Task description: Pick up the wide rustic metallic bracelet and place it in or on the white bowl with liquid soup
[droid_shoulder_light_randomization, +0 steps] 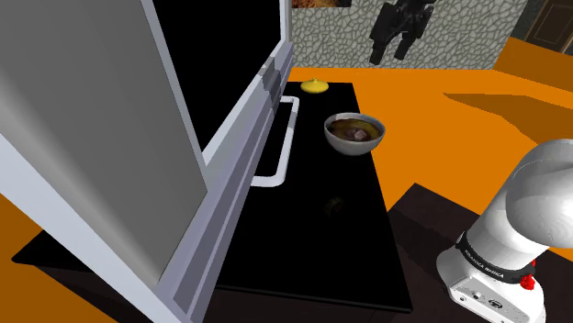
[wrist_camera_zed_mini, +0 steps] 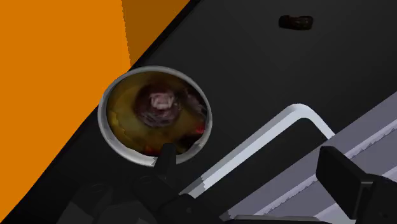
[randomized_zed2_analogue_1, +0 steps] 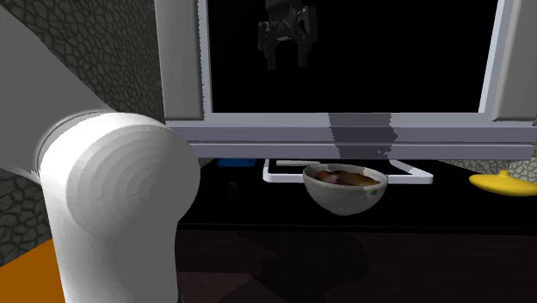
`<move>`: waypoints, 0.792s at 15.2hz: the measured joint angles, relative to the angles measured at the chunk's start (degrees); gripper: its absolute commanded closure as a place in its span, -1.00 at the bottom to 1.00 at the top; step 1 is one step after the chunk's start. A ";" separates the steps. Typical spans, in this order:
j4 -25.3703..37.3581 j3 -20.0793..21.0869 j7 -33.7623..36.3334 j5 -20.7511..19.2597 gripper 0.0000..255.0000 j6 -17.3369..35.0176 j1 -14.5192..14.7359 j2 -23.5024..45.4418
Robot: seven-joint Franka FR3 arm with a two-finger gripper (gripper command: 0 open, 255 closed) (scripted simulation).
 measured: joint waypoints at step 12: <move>-19.40 2.83 -0.17 6.32 -1.00 15.72 4.30 -3.27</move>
